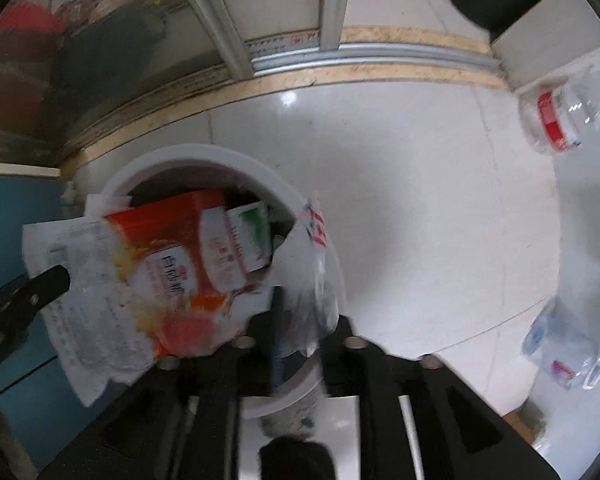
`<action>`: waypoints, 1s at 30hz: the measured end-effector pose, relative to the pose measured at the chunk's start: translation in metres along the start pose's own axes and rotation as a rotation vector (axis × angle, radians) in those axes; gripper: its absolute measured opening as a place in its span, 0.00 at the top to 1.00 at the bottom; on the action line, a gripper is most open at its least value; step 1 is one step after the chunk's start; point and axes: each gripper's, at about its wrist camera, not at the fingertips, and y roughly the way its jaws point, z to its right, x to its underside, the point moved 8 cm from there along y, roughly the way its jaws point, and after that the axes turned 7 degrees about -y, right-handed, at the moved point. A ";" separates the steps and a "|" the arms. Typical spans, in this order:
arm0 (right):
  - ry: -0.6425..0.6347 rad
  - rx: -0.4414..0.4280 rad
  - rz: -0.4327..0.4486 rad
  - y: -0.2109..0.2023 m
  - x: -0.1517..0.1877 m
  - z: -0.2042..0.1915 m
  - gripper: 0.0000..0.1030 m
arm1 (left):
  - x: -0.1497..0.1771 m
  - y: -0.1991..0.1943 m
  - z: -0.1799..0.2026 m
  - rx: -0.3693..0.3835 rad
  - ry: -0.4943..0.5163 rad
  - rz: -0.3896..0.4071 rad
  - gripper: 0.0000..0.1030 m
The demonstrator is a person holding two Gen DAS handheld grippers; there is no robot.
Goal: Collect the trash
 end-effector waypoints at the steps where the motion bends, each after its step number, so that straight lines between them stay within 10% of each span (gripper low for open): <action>1: 0.007 -0.025 0.008 -0.007 0.001 0.000 0.41 | 0.000 -0.008 -0.004 -0.003 -0.009 0.007 0.00; 8: -0.024 -0.025 0.082 -0.074 0.022 0.006 0.00 | 0.010 -0.080 -0.023 -0.065 -0.029 0.116 0.00; 30: -0.029 0.023 0.475 -0.495 0.231 -0.039 0.00 | 0.171 -0.436 -0.018 0.055 0.081 0.388 0.00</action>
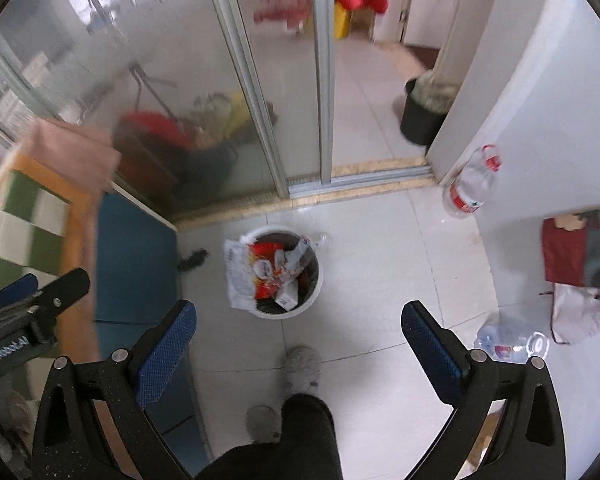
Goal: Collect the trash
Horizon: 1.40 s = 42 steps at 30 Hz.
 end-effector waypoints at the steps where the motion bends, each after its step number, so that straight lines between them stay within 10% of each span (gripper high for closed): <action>1: 0.004 -0.005 0.016 -0.024 0.003 -0.004 0.00 | 0.002 -0.020 -0.001 0.008 0.008 0.015 0.00; 19: 0.005 -0.186 0.140 -0.280 0.068 -0.041 0.00 | 0.051 -0.234 -0.002 0.241 0.041 0.086 0.00; 42: -0.096 -0.336 0.136 -0.309 0.074 -0.038 0.00 | 0.089 -0.292 0.000 0.255 -0.054 0.140 0.00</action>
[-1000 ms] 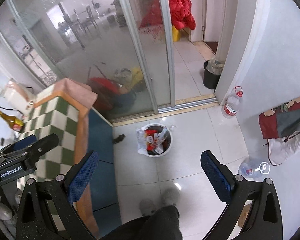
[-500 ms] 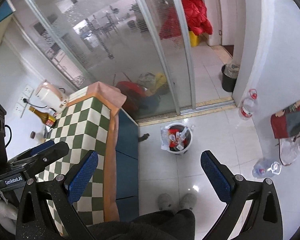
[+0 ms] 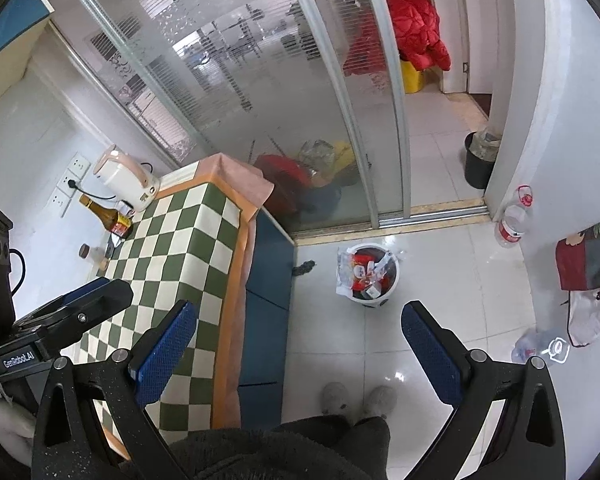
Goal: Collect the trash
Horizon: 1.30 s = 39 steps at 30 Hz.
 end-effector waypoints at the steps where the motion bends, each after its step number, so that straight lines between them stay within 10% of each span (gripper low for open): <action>1: -0.003 -0.005 0.000 0.000 0.000 0.000 0.00 | 0.001 0.000 0.000 -0.005 0.003 -0.002 0.00; 39: 0.003 -0.065 -0.077 0.015 0.005 0.014 0.00 | 0.012 0.012 0.018 -0.021 0.003 -0.070 0.00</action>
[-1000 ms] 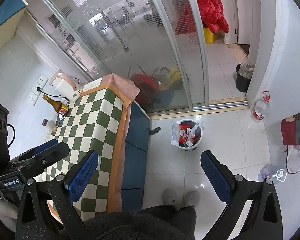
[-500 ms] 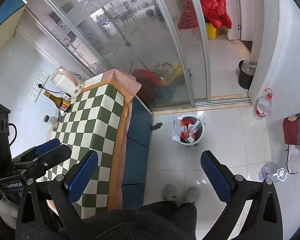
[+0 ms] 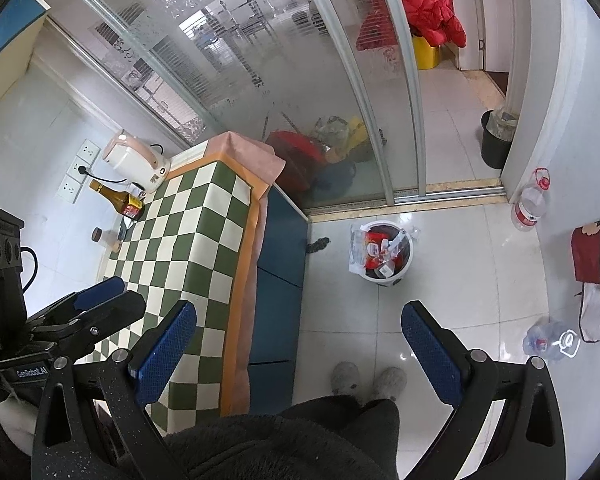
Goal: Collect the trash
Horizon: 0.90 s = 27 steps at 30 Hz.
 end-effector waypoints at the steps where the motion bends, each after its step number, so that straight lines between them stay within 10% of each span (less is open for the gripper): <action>1: 0.001 -0.001 0.000 0.000 0.000 0.000 0.00 | 0.000 0.000 0.001 0.000 -0.001 -0.001 0.00; 27: 0.003 -0.003 -0.003 -0.001 0.002 0.003 0.00 | 0.008 0.003 0.005 0.000 -0.003 -0.008 0.00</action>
